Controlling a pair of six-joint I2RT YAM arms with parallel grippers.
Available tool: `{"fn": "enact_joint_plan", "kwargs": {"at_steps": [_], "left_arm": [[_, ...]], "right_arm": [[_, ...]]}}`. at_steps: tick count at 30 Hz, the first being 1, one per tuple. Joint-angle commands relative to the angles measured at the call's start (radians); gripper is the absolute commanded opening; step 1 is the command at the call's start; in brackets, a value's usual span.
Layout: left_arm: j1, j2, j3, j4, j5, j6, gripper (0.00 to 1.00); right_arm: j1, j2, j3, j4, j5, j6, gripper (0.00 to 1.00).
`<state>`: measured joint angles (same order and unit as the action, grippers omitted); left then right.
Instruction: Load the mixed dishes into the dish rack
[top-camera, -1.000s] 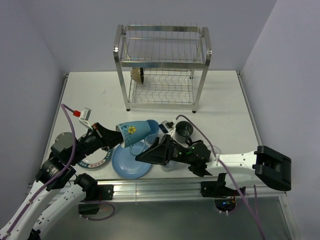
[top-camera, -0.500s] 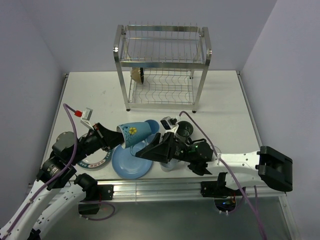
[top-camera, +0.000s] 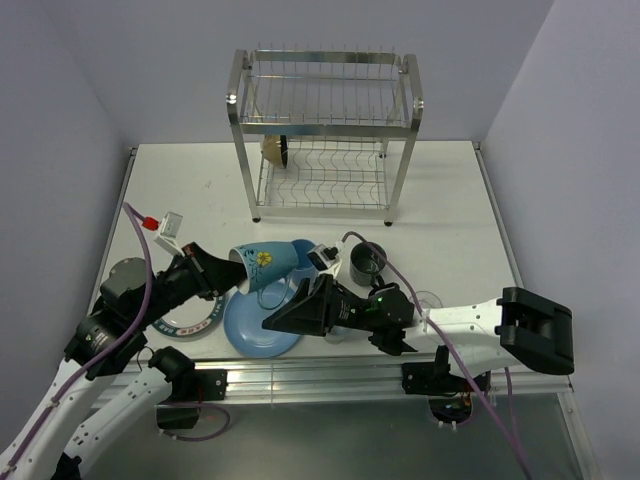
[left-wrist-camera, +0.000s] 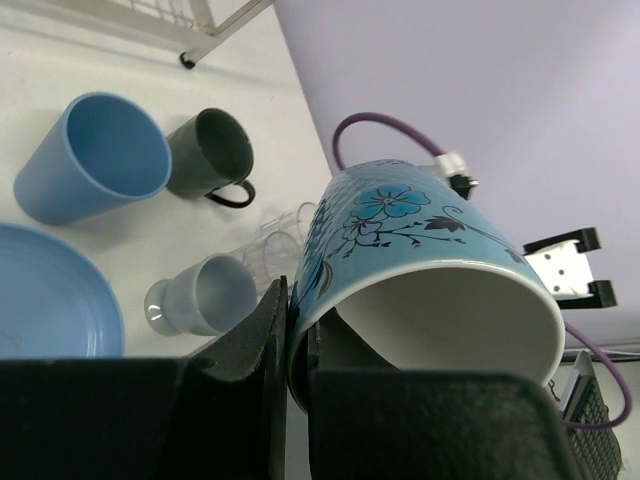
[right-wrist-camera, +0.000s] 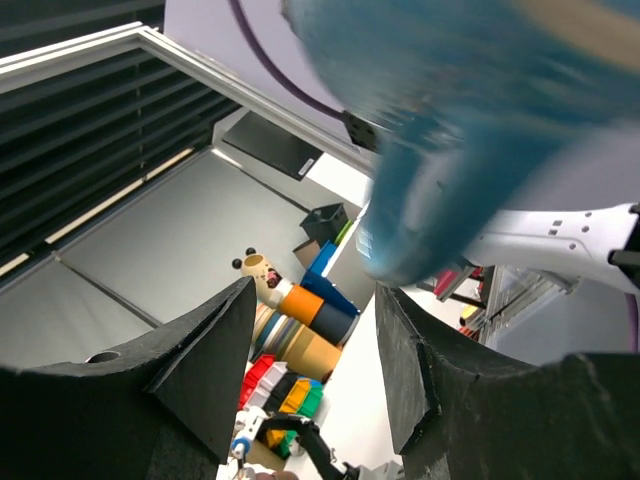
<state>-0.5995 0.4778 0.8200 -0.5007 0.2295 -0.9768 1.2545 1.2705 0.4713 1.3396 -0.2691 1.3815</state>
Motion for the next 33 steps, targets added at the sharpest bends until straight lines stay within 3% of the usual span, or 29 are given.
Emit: {"fn": "enact_joint_plan", "kwargs": {"at_steps": [1, 16, 25, 33], "left_arm": [[-0.003, -0.013, 0.077, 0.111, -0.001, 0.009, 0.0], [-0.003, -0.088, -0.033, 0.18, 0.054, -0.077, 0.0], [-0.005, -0.096, -0.044, 0.177, 0.059, -0.077, 0.0], [-0.003, -0.111, -0.068, 0.194, 0.062, -0.082, 0.0]], "right_arm": [[0.013, 0.004, -0.005, 0.197, 0.027, -0.01, 0.58], [-0.001, 0.064, 0.036, 0.24, 0.061, -0.024, 0.57], [-0.023, 0.161, 0.116, 0.309, 0.062, 0.008, 0.51], [-0.038, 0.132, 0.089, 0.329, 0.116, -0.009, 0.45]]}}
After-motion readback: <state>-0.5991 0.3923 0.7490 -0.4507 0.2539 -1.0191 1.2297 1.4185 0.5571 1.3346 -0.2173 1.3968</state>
